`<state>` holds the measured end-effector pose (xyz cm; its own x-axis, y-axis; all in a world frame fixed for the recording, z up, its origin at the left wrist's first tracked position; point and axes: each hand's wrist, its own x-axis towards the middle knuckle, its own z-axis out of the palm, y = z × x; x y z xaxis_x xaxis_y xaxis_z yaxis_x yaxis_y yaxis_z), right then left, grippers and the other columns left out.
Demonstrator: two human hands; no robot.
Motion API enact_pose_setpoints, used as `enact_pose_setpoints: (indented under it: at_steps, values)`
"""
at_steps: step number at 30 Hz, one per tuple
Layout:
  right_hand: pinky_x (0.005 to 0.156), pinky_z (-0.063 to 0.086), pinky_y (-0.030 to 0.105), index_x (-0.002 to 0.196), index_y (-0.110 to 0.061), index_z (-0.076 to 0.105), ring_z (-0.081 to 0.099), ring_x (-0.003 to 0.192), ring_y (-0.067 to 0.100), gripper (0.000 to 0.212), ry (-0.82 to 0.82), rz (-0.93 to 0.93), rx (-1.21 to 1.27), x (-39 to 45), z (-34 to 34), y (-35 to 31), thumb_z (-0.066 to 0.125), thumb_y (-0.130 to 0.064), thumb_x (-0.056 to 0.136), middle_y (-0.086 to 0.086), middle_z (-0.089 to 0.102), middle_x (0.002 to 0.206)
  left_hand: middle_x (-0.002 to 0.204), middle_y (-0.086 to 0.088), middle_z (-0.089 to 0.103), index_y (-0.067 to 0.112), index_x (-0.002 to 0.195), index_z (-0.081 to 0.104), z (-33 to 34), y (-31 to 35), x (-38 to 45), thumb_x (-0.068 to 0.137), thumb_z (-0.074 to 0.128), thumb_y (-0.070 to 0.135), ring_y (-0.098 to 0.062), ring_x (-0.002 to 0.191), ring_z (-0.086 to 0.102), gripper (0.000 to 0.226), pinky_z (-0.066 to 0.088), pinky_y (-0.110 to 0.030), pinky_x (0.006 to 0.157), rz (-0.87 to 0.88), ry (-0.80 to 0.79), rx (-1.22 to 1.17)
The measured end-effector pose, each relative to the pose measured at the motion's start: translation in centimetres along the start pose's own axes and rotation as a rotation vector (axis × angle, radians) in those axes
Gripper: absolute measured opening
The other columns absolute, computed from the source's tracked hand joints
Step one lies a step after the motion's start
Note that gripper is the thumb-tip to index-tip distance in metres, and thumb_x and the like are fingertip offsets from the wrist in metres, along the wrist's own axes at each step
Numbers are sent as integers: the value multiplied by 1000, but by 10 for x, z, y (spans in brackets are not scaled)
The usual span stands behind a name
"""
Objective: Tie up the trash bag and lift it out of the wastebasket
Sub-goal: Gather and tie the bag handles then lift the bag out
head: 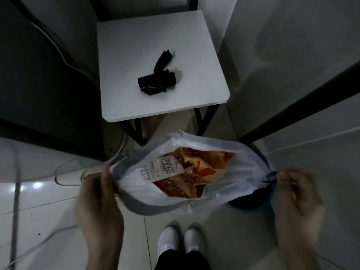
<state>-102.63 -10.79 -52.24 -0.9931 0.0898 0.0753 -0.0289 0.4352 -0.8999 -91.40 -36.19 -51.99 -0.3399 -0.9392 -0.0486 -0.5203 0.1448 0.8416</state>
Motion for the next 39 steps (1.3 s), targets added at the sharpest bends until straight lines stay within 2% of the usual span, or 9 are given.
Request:
enact_pose_setpoints:
  at_steps: [5,12,15,20,23,27,32,37,39]
  values:
    - [80,46,23,87,-37,59,57,91,2,15,15,39,63,10,2,3,44,-38,90,-20,61,101,65,5,56,17,75,53,7,14,3,94,41,37,-3,60,54,30,39,-7,51,13,-34,-2]
    - [75,44,4,100,-44,58,57,94,-10,28,-110,15,98,8,9,9,35,-58,91,-31,63,101,67,18,52,16,78,50,10,11,-4,96,35,35,16,61,50,30,31,-13,52,6,-67,80]
    - [70,45,2,93,-35,62,58,84,-12,28,-133,-25,249,9,13,6,40,-51,93,-31,66,86,64,12,62,30,76,52,7,10,-4,89,32,50,7,66,58,31,41,-22,53,34,-155,63]
    - [75,49,9,95,-34,64,65,90,3,24,-539,81,337,7,31,-10,58,-52,81,-14,70,96,91,39,57,42,84,52,14,23,-6,88,29,54,11,80,56,26,44,-24,53,196,-472,144]
    - [85,50,19,104,-34,63,59,99,7,22,-753,19,233,9,44,-19,62,-34,82,-8,63,103,91,25,59,38,87,55,24,36,-12,92,30,50,3,81,56,29,46,-25,60,408,-662,176]
    - [97,42,39,119,-49,47,47,108,15,43,-983,-45,54,8,64,-25,60,-49,78,-25,53,106,95,18,52,36,91,59,36,50,-14,90,36,44,-6,81,55,24,47,-36,69,487,-845,77]
    - [96,43,47,112,-63,39,50,108,24,66,-1033,-94,51,14,82,-23,75,-25,73,-10,54,110,94,12,60,34,91,64,43,60,-5,89,43,38,-8,88,58,21,45,-15,72,448,-977,-78]
    - [88,47,29,84,-61,58,54,103,25,56,-902,-32,91,17,96,-21,80,-12,66,-19,53,93,95,21,62,37,98,63,52,60,-1,87,44,47,-3,94,44,24,40,-33,78,660,-837,154]
    - [86,49,43,83,-44,64,56,98,27,39,-850,-91,10,16,98,-23,78,-11,69,-24,48,84,97,16,59,39,99,62,57,60,-1,86,44,49,-7,94,38,24,37,-32,75,760,-782,250]
